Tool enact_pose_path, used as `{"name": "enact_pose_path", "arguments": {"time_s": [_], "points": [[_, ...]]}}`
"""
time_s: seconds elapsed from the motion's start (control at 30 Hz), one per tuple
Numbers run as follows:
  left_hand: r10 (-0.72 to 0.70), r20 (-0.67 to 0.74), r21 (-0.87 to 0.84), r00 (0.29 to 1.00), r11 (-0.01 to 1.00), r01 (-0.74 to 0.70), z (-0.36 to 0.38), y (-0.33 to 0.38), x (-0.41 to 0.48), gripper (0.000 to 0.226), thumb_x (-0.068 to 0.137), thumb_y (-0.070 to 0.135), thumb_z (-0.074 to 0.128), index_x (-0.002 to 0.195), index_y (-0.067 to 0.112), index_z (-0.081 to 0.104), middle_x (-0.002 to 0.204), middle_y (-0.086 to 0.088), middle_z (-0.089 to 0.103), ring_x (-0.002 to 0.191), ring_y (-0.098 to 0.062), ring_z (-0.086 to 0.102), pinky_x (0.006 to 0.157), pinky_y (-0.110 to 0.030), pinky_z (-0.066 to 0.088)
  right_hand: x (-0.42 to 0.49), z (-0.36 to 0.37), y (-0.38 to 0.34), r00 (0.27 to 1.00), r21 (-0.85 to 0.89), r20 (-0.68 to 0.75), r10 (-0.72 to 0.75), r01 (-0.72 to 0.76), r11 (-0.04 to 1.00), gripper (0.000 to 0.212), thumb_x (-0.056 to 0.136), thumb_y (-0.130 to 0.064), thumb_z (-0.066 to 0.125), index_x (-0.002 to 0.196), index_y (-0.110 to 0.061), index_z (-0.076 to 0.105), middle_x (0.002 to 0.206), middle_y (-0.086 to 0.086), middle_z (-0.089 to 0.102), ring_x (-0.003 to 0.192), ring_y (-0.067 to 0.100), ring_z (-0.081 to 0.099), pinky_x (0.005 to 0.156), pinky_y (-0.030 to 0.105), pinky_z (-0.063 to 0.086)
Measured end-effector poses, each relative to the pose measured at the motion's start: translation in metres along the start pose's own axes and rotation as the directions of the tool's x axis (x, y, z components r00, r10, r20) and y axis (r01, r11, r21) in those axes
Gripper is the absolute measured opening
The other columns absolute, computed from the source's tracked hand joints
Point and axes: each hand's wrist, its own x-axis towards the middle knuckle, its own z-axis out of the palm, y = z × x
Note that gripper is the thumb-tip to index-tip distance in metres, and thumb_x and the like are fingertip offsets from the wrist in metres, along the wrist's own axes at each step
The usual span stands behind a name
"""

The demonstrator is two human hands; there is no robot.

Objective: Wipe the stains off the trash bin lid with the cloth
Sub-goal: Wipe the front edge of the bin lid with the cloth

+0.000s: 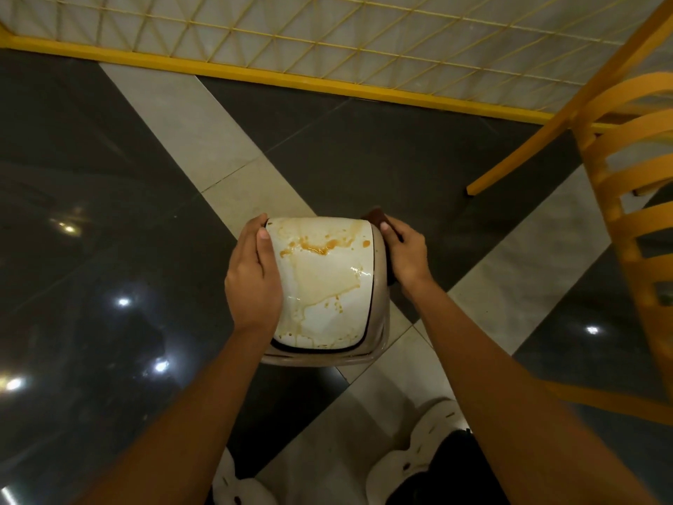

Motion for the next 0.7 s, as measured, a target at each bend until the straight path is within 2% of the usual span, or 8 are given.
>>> {"name": "enact_pose_path", "arguments": {"time_s": [0.07,0.17,0.2,0.33,0.5,0.6,0.7], "points": [[-0.009,-0.002,-0.002,1.0,1.0,0.009,0.001,0.0,0.0,0.041,0.1,0.039,0.028,0.133,0.025,0.047,0.134,0.003,0.053,0.122,-0.016,0.05,0.099,-0.044,0.045,-0.015,-0.003,0.001,1.0,0.065,0.0,0.016,-0.016,0.998,0.032,0.096,-0.018,0.047,0.126,-0.015,0.055,0.124,0.003,0.059,0.114,0.018,0.054,0.101,0.037,0.043],[-0.003,-0.001,-0.005,1.0,1.0,0.003,0.0,0.0,-0.001,0.04,0.1,0.038,0.028,0.133,0.026,0.047,0.134,0.002,0.053,0.122,-0.017,0.05,0.099,-0.042,0.045,-0.066,-0.006,0.023,0.996,0.137,-0.091,0.01,0.002,0.991,0.033,0.095,-0.018,0.048,0.127,-0.016,0.054,0.123,-0.003,0.058,0.116,0.014,0.053,0.095,0.023,0.044],[-0.002,-0.003,-0.005,1.0,1.0,0.002,0.0,0.0,-0.001,0.04,0.1,0.038,0.028,0.133,0.026,0.047,0.134,0.002,0.053,0.122,-0.016,0.05,0.099,-0.041,0.045,-0.085,-0.006,0.031,0.993,0.156,-0.114,-0.001,0.019,0.988,0.033,0.095,-0.019,0.048,0.128,-0.017,0.054,0.124,-0.005,0.058,0.117,0.012,0.053,0.095,0.022,0.044],[0.002,-0.009,-0.002,1.0,1.0,-0.002,0.001,0.001,-0.001,0.04,0.1,0.037,0.028,0.133,0.025,0.047,0.134,0.003,0.053,0.123,-0.015,0.049,0.099,-0.036,0.044,-0.091,-0.008,0.037,0.994,0.156,-0.109,0.001,0.016,0.988,0.033,0.095,-0.018,0.049,0.128,-0.018,0.054,0.127,-0.005,0.056,0.118,0.011,0.051,0.102,0.033,0.042],[-0.011,0.001,-0.016,1.0,1.0,0.011,0.001,0.001,-0.002,0.041,0.1,0.039,0.028,0.133,0.025,0.047,0.135,0.003,0.052,0.123,-0.015,0.048,0.1,-0.039,0.044,-0.061,-0.008,0.016,0.996,0.136,-0.083,0.022,-0.01,0.991,0.034,0.095,-0.015,0.047,0.129,-0.016,0.053,0.128,0.001,0.057,0.117,0.014,0.051,0.103,0.035,0.041],[-0.015,-0.011,-0.018,1.0,1.0,0.015,0.001,0.002,-0.002,0.04,0.1,0.039,0.028,0.133,0.026,0.047,0.134,0.003,0.052,0.124,-0.015,0.048,0.1,-0.041,0.044,-0.095,-0.002,0.039,0.98,0.139,-0.198,0.027,0.001,0.99,0.034,0.096,-0.02,0.047,0.129,-0.017,0.053,0.129,-0.001,0.056,0.121,0.014,0.05,0.104,0.035,0.04],[-0.02,-0.014,-0.02,1.0,1.0,0.02,0.001,0.001,-0.002,0.04,0.1,0.04,0.028,0.133,0.027,0.047,0.134,0.004,0.053,0.123,-0.016,0.049,0.099,-0.043,0.045,-0.143,0.017,0.06,0.924,0.185,-0.378,0.049,0.023,0.982,0.033,0.095,-0.02,0.047,0.128,-0.017,0.054,0.127,-0.001,0.058,0.121,0.012,0.05,0.104,0.036,0.042]]}}
